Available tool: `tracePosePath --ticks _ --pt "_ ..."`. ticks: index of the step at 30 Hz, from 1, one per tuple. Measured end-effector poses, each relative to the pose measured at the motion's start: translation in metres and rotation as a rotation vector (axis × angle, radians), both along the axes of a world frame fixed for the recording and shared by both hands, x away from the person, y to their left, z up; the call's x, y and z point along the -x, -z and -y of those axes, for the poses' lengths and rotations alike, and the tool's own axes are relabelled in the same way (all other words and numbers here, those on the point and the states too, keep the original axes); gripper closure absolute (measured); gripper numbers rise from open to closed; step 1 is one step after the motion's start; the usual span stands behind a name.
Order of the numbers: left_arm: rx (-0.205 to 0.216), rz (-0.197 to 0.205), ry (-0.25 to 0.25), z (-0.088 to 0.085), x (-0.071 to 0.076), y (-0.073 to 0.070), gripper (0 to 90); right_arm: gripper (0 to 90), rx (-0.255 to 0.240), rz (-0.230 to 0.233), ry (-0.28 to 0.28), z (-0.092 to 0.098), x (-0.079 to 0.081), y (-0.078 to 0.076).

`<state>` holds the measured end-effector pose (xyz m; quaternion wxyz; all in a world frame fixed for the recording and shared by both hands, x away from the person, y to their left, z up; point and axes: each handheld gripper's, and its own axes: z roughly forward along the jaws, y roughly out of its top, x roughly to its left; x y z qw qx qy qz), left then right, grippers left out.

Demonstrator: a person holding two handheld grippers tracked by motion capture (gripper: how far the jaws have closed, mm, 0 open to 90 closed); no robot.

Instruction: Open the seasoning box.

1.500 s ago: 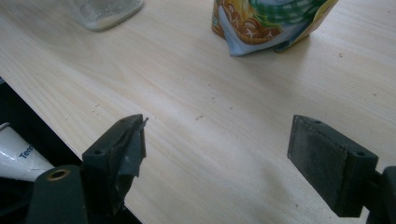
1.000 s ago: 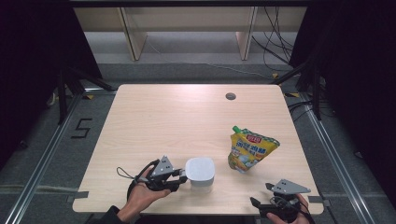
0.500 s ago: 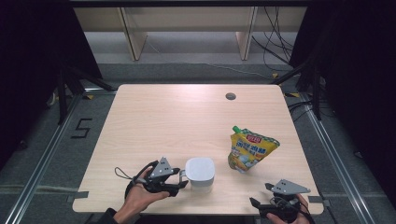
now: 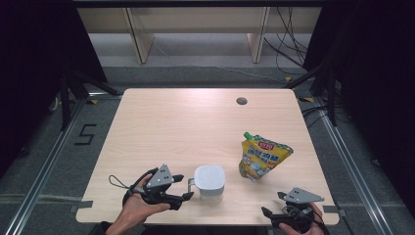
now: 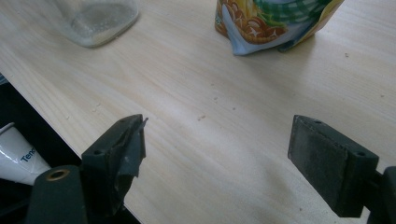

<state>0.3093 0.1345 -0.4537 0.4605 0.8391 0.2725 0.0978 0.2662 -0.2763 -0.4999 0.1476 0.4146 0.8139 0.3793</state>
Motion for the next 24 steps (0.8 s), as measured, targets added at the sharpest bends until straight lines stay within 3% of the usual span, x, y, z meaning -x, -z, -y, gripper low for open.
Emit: tracePosePath --ticks 2,3,4,5,6,7,10,12,16,18,21,24 --pt "0.005 0.008 0.025 -0.003 0.003 -0.007 37.7 19.9 -0.023 -0.021 -0.022 -0.001 0.0 -0.001" --pt "0.012 0.012 0.031 -0.005 0.003 -0.01 41.3 19.9 0.003 0.011 -0.006 -0.001 0.0 -0.002" --pt "0.012 0.012 0.031 -0.005 0.003 -0.01 44.5 19.9 0.003 0.011 -0.006 -0.001 0.0 -0.002" --pt "0.044 0.041 0.019 -0.007 0.005 -0.017 49.7 19.4 -0.001 0.016 -0.006 -0.001 0.0 -0.001" --pt "0.044 0.041 0.019 -0.007 0.005 -0.017 55.5 19.4 -0.001 0.016 -0.006 -0.001 0.0 -0.001" --pt "0.048 0.066 0.025 -0.008 0.007 -0.024 59.5 18.7 -0.013 0.0 -0.013 -0.001 -0.001 0.0" --pt "0.076 0.092 0.03 -0.008 0.007 -0.03 77.5 18.6 -0.023 0.012 -0.008 -0.001 -0.001 0.0" --pt "0.088 0.094 0.042 -0.006 0.004 -0.036 86.2 18.5 -0.016 -0.003 -0.003 -0.002 0.0 0.0" --pt "0.093 0.11 0.041 0.0 -0.002 -0.042 88.9 18.6 -0.011 -0.018 0.018 -0.005 0.001 0.0" --pt "0.109 0.109 0.048 0.004 -0.005 -0.045 89.0 18.6 -0.002 0.001 0.0 -0.003 -0.001 0.0" --pt "0.081 0.129 0.076 0.014 -0.01 -0.049 89.0 18.6 -0.019 -0.013 0.01 -0.004 0.0 0.0" --pt "0.08 0.108 0.069 0.016 -0.014 -0.045 89.0 18.6 -0.022 -0.014 0.01 -0.004 0.0 0.0"
